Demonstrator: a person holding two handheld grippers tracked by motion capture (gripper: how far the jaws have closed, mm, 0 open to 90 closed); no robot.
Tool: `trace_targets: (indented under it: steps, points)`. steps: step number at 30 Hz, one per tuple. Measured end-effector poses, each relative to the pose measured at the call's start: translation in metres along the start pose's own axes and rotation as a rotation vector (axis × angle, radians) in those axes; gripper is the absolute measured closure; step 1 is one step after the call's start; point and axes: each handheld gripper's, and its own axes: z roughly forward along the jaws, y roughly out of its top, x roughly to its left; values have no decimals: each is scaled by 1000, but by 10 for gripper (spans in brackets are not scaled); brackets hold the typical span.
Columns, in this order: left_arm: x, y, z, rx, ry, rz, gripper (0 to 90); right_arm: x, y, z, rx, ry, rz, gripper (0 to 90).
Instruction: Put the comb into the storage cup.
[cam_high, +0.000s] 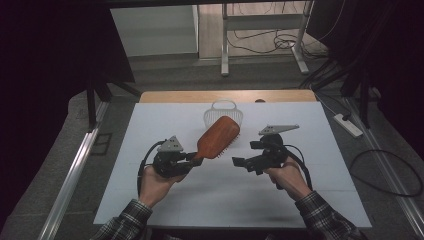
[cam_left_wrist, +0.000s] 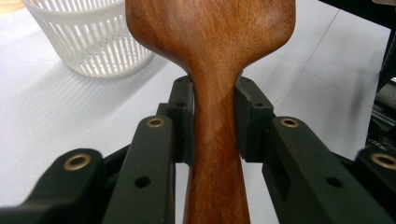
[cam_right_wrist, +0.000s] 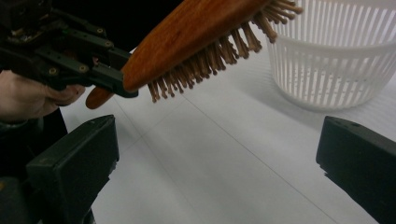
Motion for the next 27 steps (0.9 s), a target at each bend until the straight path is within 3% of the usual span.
trace_targets:
  steps: [10,27]
  points:
    - [-6,7,8,-10,-1,17,711,2,16,13,-24,-7,27,0]
    - [-14,7,11,-37,14,21,710,0,35,42,-38,23,139,0]
